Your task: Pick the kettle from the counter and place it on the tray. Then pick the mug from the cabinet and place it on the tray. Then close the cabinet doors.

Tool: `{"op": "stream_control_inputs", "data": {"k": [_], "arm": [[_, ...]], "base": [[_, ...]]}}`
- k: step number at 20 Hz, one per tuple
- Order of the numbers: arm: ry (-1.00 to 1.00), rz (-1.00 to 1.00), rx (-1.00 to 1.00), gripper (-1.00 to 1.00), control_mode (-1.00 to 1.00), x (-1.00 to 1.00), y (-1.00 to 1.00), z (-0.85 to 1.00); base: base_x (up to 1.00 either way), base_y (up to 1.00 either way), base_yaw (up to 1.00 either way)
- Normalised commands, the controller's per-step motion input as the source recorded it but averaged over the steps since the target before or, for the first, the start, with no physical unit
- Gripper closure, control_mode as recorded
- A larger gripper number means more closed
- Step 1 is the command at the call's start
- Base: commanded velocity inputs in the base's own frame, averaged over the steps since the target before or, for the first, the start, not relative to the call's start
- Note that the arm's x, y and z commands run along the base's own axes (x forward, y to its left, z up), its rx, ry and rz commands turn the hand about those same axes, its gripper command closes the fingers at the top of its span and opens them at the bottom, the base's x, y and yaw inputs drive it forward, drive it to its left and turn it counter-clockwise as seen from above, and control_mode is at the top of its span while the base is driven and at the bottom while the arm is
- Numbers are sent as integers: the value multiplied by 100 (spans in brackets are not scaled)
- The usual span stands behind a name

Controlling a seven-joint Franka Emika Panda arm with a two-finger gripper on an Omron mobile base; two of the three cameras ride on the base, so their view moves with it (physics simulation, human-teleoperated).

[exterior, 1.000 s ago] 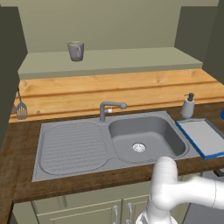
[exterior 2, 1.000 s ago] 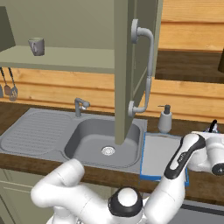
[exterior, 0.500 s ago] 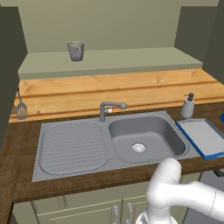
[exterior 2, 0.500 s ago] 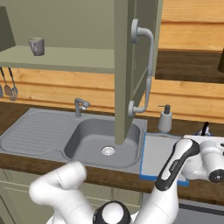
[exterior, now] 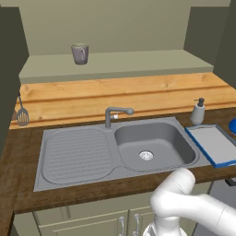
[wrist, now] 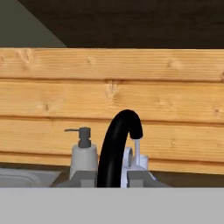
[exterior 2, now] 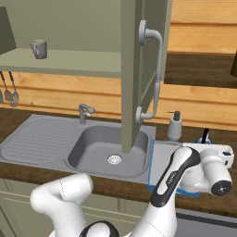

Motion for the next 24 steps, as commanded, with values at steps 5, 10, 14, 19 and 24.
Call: {"op": "stream_control_inputs", "data": {"k": [5,10,14,19,24], "arm": [[3,6,7,100,-100,0,52,27],[10,5,0,100,-100,7,46,-4],[0,6,0,100,-100,22,28,-26],[0,8,0,100,-100,26,19,-27],[2,8,0,100,-100,31,3,-26]], "base": [[0,0,0],[0,0,0],[0,0,0],[0,0,0],[0,0,0]]}}
